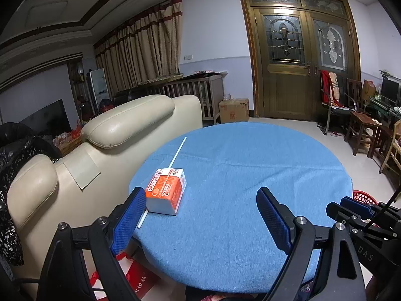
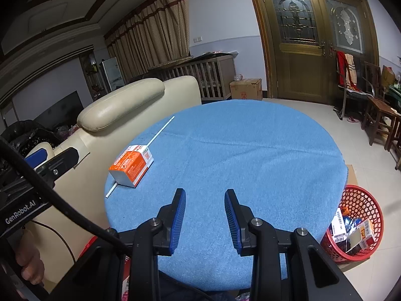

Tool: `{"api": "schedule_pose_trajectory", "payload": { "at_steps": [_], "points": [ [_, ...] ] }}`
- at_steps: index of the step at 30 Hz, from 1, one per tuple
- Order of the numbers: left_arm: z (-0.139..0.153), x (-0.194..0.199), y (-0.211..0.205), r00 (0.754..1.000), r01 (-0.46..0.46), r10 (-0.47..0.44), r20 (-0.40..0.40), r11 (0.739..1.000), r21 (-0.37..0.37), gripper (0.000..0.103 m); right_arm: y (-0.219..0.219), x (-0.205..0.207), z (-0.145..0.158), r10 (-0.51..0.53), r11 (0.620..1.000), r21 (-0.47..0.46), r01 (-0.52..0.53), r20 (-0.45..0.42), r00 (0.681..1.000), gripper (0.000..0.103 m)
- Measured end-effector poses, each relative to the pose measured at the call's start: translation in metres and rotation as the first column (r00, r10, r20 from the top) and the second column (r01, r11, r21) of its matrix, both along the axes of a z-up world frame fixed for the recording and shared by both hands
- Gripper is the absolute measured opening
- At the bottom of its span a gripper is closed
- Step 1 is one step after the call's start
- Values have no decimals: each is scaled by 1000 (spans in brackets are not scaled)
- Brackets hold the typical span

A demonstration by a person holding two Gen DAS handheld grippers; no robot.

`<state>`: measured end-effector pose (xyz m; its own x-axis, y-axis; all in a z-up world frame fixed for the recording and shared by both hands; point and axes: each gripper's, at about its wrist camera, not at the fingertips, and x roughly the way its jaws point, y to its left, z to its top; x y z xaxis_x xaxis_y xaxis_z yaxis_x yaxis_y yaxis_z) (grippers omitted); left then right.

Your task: Collect trash

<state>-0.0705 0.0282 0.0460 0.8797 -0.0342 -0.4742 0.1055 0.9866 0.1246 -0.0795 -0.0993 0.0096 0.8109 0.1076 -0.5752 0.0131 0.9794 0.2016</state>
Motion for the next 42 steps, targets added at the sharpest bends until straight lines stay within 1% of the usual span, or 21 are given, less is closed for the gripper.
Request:
{"api": "schedule_pose_trajectory", "payload": {
  "at_steps": [6,9,10,11,12,14,19,26,36,42],
  "points": [
    [-2,1,-1,1000,2,-2,-16,1000,-3,90,1,1,-1,-18,1000,-2,18,-12,1000,36],
    [-3,1,-3,1000,2,-2,-23,1000,-1,90,-1,0,-2,-57,998,-27,56,-23,998,39],
    [-3,2,-4,1000,5,-5,-28,1000,-1,90,-4,0,-2,-77,996,-34,77,-26,997,41],
    [-3,2,-6,999,6,-6,-31,1000,-1,90,-7,-2,-3,-101,994,-39,100,-28,995,57],
    [-3,2,-7,999,7,-7,-35,1000,-2,90,-13,-4,-3,-128,991,-34,127,-24,991,65],
    [-4,2,-10,999,12,-12,-43,1000,-2,90,-25,-9,-2,-176,984,-23,176,-11,984,65],
    [-3,0,-20,998,25,-25,-54,1000,-1,90,-47,-22,3,-255,966,-39,255,5,967,65],
    [2,-6,-44,996,67,-66,-55,998,11,90,-67,-39,8,-308,951,-37,308,4,951,65],
    [4,-13,-71,993,106,-103,-54,994,37,90,-86,-55,8,-348,937,-26,348,-2,937,65],
    [3,-19,-92,987,153,-150,-57,987,55,90,-102,-69,9,-386,922,-15,386,-7,922,65]
  ]
}}
